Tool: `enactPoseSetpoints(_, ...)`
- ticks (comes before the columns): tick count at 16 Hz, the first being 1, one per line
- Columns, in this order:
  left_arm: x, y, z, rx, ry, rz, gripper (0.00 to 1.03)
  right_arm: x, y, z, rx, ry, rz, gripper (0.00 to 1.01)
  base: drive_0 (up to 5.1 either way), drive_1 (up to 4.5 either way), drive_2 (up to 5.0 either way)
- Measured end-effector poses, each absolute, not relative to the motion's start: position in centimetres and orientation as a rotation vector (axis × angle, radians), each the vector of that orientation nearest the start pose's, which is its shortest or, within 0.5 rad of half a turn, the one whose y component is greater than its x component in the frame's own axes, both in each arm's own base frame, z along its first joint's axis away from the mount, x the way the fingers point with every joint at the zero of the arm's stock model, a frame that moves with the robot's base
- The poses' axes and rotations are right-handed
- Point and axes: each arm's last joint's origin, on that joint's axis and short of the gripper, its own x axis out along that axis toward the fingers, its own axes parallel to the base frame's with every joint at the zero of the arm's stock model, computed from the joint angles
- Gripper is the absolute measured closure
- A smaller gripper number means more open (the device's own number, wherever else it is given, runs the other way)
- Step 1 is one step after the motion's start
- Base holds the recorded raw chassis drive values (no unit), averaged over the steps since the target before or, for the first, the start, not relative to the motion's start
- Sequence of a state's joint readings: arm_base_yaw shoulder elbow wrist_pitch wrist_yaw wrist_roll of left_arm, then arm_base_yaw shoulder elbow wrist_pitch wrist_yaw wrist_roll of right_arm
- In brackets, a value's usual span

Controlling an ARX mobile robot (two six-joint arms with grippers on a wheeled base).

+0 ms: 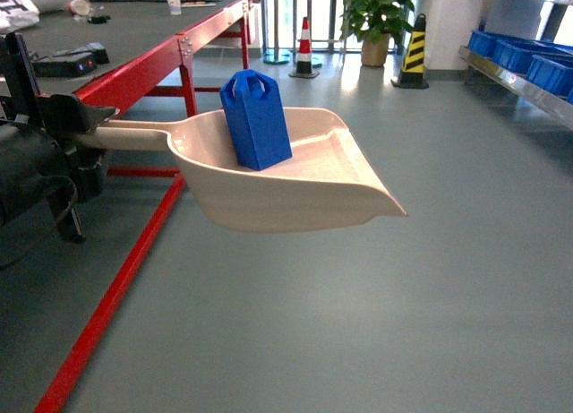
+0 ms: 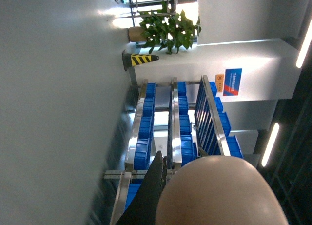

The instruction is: Place part in tray to right shelf

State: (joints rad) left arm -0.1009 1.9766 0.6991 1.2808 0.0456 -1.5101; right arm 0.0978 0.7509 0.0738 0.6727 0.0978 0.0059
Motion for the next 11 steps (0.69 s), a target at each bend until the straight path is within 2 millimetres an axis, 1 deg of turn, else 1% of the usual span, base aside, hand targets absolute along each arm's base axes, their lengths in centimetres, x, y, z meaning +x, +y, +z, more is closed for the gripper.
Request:
enactPoseSetpoints(3, 34.70, -3.89, 12.92, -1.507, 0.118, -0.130, 0.89, 15.16, 1.20, 17.60, 0.005, 0.009, 0.000, 0.03, 0.0, 4.28, -4.3)
enactPoseSetpoints(11, 34.71, -3.77, 12.89, -1.506, 0.117, -0.126, 0.89, 15.17, 1.20, 17.63, 0.005, 0.006, 0.000, 0.03, 0.1, 4.37, -4.2)
